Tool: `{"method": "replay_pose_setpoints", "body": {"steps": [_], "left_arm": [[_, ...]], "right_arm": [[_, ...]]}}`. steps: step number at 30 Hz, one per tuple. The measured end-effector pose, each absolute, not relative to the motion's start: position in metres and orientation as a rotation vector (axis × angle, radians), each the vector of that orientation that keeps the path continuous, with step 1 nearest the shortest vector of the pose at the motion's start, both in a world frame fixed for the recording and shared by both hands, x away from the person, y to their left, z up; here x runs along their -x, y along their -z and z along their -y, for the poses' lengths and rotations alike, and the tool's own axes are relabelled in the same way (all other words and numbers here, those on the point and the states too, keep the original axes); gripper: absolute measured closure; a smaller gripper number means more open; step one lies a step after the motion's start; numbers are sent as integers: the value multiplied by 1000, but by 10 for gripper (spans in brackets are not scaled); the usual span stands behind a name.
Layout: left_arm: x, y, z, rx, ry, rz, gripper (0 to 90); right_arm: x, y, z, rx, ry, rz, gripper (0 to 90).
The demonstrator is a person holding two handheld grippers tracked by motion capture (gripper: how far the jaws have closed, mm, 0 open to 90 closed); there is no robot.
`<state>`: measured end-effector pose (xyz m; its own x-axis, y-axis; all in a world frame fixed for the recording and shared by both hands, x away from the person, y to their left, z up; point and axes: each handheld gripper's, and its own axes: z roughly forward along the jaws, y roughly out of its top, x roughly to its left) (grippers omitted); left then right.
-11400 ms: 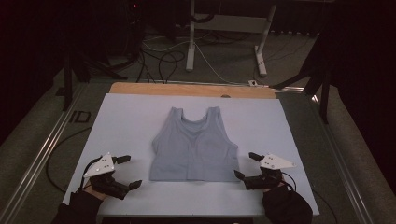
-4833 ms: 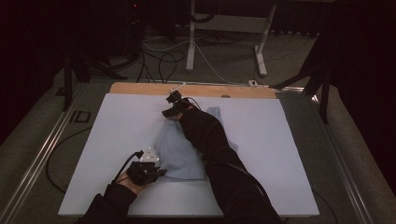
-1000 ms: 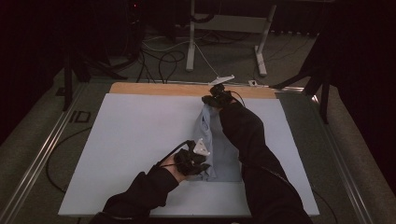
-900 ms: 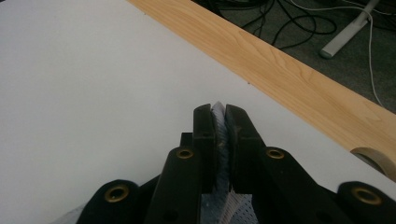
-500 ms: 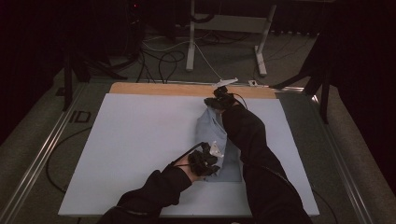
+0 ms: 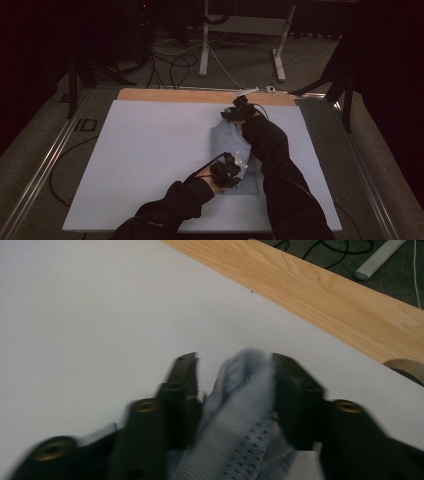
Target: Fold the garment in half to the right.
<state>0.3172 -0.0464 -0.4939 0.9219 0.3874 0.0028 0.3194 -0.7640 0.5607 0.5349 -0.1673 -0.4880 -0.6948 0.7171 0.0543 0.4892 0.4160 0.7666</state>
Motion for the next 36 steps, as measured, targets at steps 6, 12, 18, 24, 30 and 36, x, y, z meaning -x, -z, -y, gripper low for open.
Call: {"method": "replay_pose_setpoints", "body": {"steps": [6,12,18,24,30,36], "left_arm": [[-318,495,52,-2508,-161,-507,854],[-316,495,58,-2505,-159,-503,845],[-313,496,64,-2491,-104,-483,792],[-308,501,75,-2490,-60,-447,725],[-301,500,80,-2503,-68,-387,544],[-299,493,75,-2470,-45,-370,475]], "right_arm": [[-533,483,177,-1077,-1132,-2397,333],[-531,478,187,-1121,-1144,-2370,241],[-525,476,199,-1110,-1157,-2390,137],[-520,474,205,-1103,-1180,-2379,129],[-517,473,205,-1087,-1191,-2394,110],[-514,472,203,-1071,-1204,-2399,109]]}}
